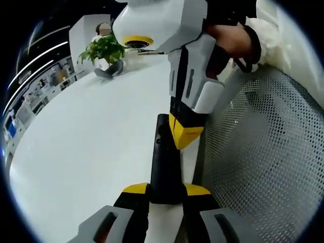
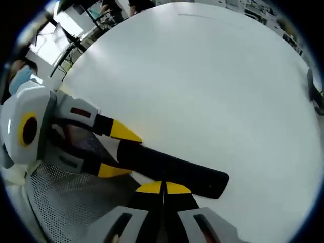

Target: Press the specified remote control buttons in sequence, fully releasing each button before pressing the next.

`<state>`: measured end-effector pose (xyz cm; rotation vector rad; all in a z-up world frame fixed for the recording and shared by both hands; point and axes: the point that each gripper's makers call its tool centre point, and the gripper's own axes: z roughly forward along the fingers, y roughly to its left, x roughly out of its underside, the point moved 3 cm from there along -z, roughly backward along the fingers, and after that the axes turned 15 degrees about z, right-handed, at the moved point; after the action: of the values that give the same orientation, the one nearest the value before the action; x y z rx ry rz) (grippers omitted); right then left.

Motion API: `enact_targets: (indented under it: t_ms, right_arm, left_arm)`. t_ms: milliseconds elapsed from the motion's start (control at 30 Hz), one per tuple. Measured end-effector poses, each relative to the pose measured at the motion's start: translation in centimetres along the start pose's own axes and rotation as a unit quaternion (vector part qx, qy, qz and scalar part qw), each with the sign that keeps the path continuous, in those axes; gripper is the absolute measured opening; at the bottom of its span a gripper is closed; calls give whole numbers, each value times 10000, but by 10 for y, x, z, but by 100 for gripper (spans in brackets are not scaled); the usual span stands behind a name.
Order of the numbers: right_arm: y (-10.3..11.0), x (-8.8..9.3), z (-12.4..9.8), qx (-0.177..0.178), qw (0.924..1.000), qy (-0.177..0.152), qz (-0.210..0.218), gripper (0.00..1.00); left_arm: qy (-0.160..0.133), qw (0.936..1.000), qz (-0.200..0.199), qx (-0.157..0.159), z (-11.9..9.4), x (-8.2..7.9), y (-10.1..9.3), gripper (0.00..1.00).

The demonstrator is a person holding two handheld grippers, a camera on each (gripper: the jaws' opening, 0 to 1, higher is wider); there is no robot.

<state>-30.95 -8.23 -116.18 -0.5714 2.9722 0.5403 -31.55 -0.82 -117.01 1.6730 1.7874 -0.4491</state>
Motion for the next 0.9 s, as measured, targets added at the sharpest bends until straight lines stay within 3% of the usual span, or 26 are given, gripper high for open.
enact_targets:
  t_ms: [200,300,733,900]
  right_arm:
    - [0,3,-1,-190,9996,-88,215,0]
    - [-1,3,-1,-249,9995,-189,98,0]
    - [9,-17,-5,-471,9962,-729,62,0]
    - [10,-18,-1,-492,9964,-689,61,0]
  left_arm:
    - [-7,10000,7,1,1,0,-1,25]
    - [-3,10000,12,3,1,-1,-1,25]
    - [-8,10000,7,-6,1,-1,-1,25]
    - [-9,10000,10,-5,1,-1,-1,25]
